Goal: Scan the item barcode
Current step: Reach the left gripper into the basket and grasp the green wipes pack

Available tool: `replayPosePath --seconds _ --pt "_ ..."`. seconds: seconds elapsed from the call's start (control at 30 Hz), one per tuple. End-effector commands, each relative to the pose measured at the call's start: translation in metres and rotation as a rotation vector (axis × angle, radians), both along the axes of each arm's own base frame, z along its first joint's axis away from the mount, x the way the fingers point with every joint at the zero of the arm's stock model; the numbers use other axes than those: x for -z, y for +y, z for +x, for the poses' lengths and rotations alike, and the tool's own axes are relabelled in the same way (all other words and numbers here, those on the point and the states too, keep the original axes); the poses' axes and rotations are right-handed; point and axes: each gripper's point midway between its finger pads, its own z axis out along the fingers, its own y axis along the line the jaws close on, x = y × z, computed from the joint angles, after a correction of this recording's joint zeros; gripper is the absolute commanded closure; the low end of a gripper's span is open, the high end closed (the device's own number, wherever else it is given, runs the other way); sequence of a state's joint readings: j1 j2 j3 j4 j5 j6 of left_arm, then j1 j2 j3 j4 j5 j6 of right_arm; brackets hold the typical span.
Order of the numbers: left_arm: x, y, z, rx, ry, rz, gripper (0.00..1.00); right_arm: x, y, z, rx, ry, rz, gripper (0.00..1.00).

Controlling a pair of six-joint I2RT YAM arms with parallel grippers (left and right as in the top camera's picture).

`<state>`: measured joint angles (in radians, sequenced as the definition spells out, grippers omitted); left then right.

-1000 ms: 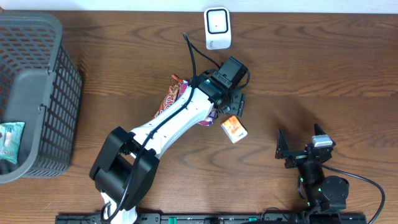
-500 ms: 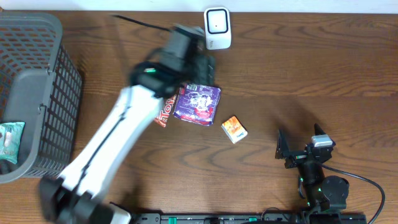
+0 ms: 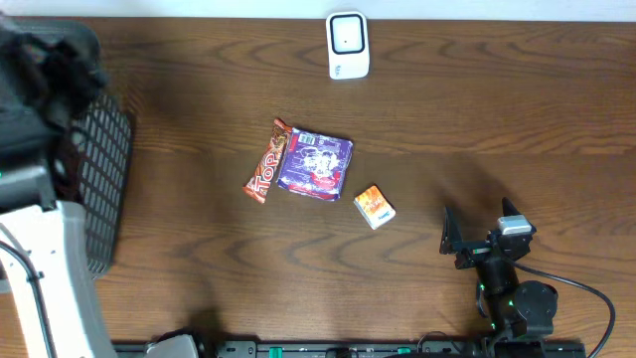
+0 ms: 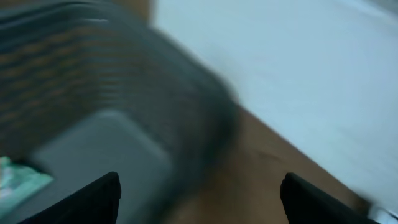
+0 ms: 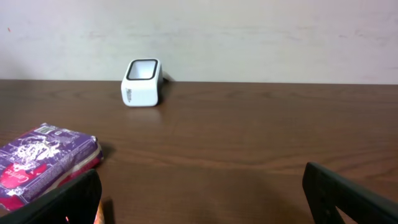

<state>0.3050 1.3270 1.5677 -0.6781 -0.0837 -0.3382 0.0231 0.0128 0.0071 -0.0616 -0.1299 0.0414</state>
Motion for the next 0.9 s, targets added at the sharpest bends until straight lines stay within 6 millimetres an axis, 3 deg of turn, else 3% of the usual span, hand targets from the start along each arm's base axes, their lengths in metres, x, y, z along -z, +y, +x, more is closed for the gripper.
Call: replayPosePath --seconds 0.0,0.23,0.47,0.77,0.87 --pt "0.019 0.053 -0.010 -0.142 0.061 0.009 0.18 0.001 0.000 0.000 0.003 0.005 0.010 0.01" --pt "0.069 0.111 -0.023 -0.283 0.193 -0.045 0.11 0.001 0.000 0.000 0.003 0.005 0.009 0.01" --pt "0.116 0.170 -0.074 -0.524 0.415 -0.016 0.10 0.001 0.000 0.000 0.003 0.005 0.010 0.01" --pt "0.162 0.192 -0.081 -0.449 0.610 0.015 0.15 0.001 0.000 0.000 0.002 0.005 0.009 0.01" --pt "0.173 0.197 -0.092 -0.488 0.686 0.031 0.15 0.001 0.000 0.000 0.003 0.005 0.009 0.01"
